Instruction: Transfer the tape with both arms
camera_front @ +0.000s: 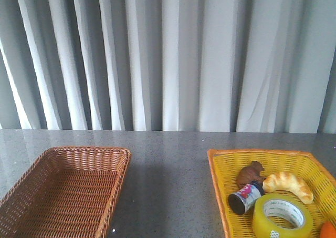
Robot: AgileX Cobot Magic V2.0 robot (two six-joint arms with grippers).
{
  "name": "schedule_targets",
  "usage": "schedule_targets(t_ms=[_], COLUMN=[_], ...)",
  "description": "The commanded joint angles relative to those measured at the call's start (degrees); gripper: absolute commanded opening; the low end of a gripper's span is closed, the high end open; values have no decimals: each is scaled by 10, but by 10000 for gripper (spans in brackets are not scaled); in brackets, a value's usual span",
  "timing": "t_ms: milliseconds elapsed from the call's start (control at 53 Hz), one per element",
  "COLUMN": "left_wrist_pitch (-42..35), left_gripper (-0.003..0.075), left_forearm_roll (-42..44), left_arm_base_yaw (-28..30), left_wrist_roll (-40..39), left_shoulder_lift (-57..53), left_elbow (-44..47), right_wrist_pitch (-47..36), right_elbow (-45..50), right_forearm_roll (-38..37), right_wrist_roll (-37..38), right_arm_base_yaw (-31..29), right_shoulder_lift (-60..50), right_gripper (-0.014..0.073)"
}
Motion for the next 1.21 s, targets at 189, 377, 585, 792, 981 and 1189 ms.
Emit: schedule_targets(t_ms=[189,377,585,792,981,1189], left_wrist_pitch=[-110,-119,-91,24,56,26], left_gripper=[-6,-6,-6,-6,-6,-6], left_forearm_roll=[-45,-24,-21,-16,-15,-15], left_arm_base_yaw=[-5,-5,-7,-11,-11,-11], left_wrist_roll=[-30,-15,-16,-15,-15,-17], left_shoulder_lift=[-9,51,217,390,491,519], left_elbow=[-43,-138,-296,-480,-561,-560], right_wrist_pitch=[-120,-15,27,21,-20,-34], right_elbow=[-45,-178,-325,-432,-463,-463], right_forearm_roll=[4,-4,21,26,28,41], right_wrist_roll=[2,-3,-3,-13,-11,-2], right_arm_base_yaw=[1,1,1,1,1,1], right_shoulder_lift=[-5,72,240,412,476,509], right_gripper=[-5,-5,-5,-5,-5,-2])
